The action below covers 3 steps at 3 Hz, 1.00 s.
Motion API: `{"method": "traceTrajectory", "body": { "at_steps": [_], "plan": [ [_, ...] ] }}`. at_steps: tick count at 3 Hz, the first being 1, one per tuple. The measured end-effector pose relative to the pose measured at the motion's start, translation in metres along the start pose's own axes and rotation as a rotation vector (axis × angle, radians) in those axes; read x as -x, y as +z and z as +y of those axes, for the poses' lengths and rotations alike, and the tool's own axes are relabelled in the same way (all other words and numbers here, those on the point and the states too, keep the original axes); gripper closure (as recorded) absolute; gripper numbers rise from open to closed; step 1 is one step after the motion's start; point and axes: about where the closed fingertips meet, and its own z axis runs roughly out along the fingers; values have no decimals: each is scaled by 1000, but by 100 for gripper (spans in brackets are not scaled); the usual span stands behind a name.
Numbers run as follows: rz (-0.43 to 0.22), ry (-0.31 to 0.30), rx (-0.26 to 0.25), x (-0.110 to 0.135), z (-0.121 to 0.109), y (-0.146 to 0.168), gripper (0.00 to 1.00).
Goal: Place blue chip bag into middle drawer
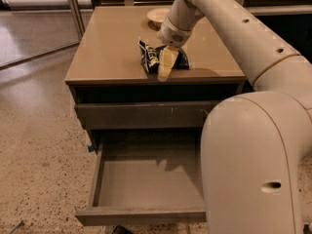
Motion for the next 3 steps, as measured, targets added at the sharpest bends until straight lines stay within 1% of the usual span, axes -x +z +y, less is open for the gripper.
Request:
{"method": "traceTrajectory", "body": {
  "at_steps": [1, 3],
  "plan": [
    [-2, 1, -5, 1, -1, -2, 32],
    [-2, 1, -5, 1, -1, -2, 78]
  ]
}}
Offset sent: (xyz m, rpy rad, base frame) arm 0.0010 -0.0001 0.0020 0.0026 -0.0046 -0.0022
